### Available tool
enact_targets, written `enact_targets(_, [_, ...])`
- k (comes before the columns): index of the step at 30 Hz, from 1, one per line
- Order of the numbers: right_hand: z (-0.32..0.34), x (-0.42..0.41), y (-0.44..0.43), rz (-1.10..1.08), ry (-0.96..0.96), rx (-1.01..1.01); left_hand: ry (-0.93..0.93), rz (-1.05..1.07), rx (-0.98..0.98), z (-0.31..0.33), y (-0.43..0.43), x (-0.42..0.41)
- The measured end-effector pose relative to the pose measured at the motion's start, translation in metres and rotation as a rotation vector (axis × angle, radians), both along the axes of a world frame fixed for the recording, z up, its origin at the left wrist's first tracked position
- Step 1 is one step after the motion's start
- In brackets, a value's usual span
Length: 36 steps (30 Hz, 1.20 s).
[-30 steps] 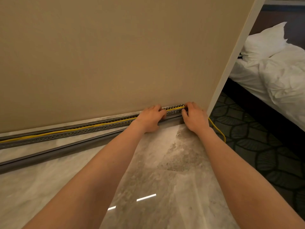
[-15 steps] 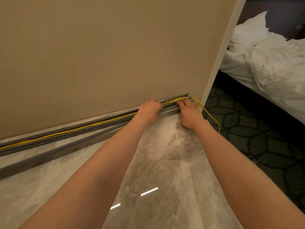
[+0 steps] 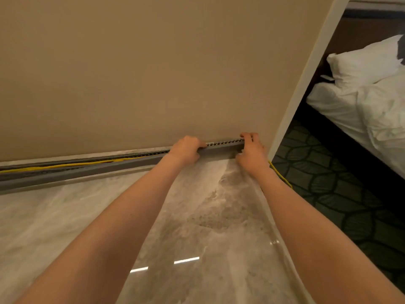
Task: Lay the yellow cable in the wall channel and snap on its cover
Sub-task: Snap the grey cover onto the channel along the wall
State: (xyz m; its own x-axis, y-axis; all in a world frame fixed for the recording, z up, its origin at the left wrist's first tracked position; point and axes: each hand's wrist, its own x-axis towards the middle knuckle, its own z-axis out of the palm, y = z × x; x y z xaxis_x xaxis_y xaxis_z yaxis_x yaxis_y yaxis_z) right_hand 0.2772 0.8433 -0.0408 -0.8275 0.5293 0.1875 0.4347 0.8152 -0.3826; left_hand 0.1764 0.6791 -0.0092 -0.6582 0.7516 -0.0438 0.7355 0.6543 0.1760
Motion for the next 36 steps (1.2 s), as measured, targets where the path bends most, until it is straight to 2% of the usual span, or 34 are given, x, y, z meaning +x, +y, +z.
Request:
enact_targets(4, [-0.004,-0.004,0.008,0.062,0.048,-0.045,-0.026,0.009,-0.030,0.003,0.002,-0.001])
enact_targets(9, [0.002,-0.006,0.020,0.094,-0.015,0.093,-0.072,0.031,-0.057,0.007,0.009,-0.004])
enact_targets(15, [0.014,-0.012,0.038,0.201,-0.113,0.013,-0.098,0.041,-0.086,0.013,0.018,-0.005])
enact_targets(19, [0.013,-0.014,0.043,0.247,-0.151,0.038,-0.149,0.058,-0.157,0.013,0.020,-0.003])
enact_targets(25, [0.017,-0.016,0.046,0.296,-0.234,0.106,-0.059,-0.015,-0.267,0.009,0.018,0.001])
enact_targets(29, [0.015,-0.012,0.045,0.306,-0.134,0.039,-0.032,-0.029,-0.298,0.011,0.019,0.005])
enact_targets(36, [0.006,-0.006,0.043,0.312,-0.065,0.151,-0.060,-0.019,-0.383,0.014,0.021,0.006])
